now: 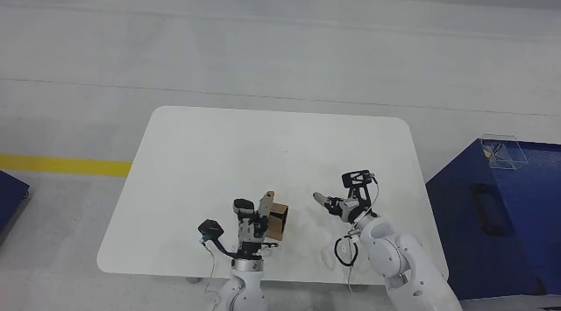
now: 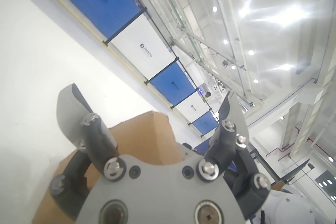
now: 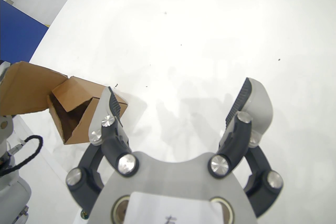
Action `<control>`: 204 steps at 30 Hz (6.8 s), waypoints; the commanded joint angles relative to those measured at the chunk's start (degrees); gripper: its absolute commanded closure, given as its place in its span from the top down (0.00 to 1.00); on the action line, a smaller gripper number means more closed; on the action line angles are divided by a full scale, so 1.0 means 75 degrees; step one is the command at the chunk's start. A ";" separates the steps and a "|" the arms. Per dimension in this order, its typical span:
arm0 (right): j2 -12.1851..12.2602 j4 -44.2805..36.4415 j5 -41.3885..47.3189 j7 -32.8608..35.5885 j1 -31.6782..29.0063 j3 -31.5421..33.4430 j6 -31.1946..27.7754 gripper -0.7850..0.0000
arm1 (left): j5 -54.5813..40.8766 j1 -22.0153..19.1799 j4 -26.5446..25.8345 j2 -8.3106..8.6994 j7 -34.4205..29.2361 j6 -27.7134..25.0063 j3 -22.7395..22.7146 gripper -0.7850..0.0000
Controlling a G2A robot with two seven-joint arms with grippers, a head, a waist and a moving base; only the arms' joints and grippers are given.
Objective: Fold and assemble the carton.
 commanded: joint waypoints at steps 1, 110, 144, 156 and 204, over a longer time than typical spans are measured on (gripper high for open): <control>-0.0003 0.0036 -0.0014 -0.0036 0.0018 -0.0011 0.0033 1.00 | -0.0328 0.0108 -0.0156 -0.0008 -0.0624 0.0033 0.0071 1.00; -0.0194 0.0534 -0.0659 0.0103 0.0346 -0.0451 0.1104 1.00 | -0.0813 -0.0140 -0.3577 0.0746 -0.9982 0.6842 0.0062 0.67; -0.0126 -0.0311 -0.0881 -0.0009 -0.0295 -0.0270 0.0856 1.00 | -0.1878 0.0166 -0.3600 0.0947 -1.0033 0.5360 -0.0489 1.00; -0.0166 -0.1084 -0.0495 -0.0734 -0.0830 -0.0246 0.1101 1.00 | -0.3410 0.0258 -0.2996 0.1040 -0.9833 0.3727 -0.1273 0.93; -0.0401 -0.0149 -0.0915 -0.0233 -0.0158 -0.0914 0.1547 1.00 | -0.4111 -0.0658 -0.1319 0.1373 -0.9568 0.2816 -0.0545 0.49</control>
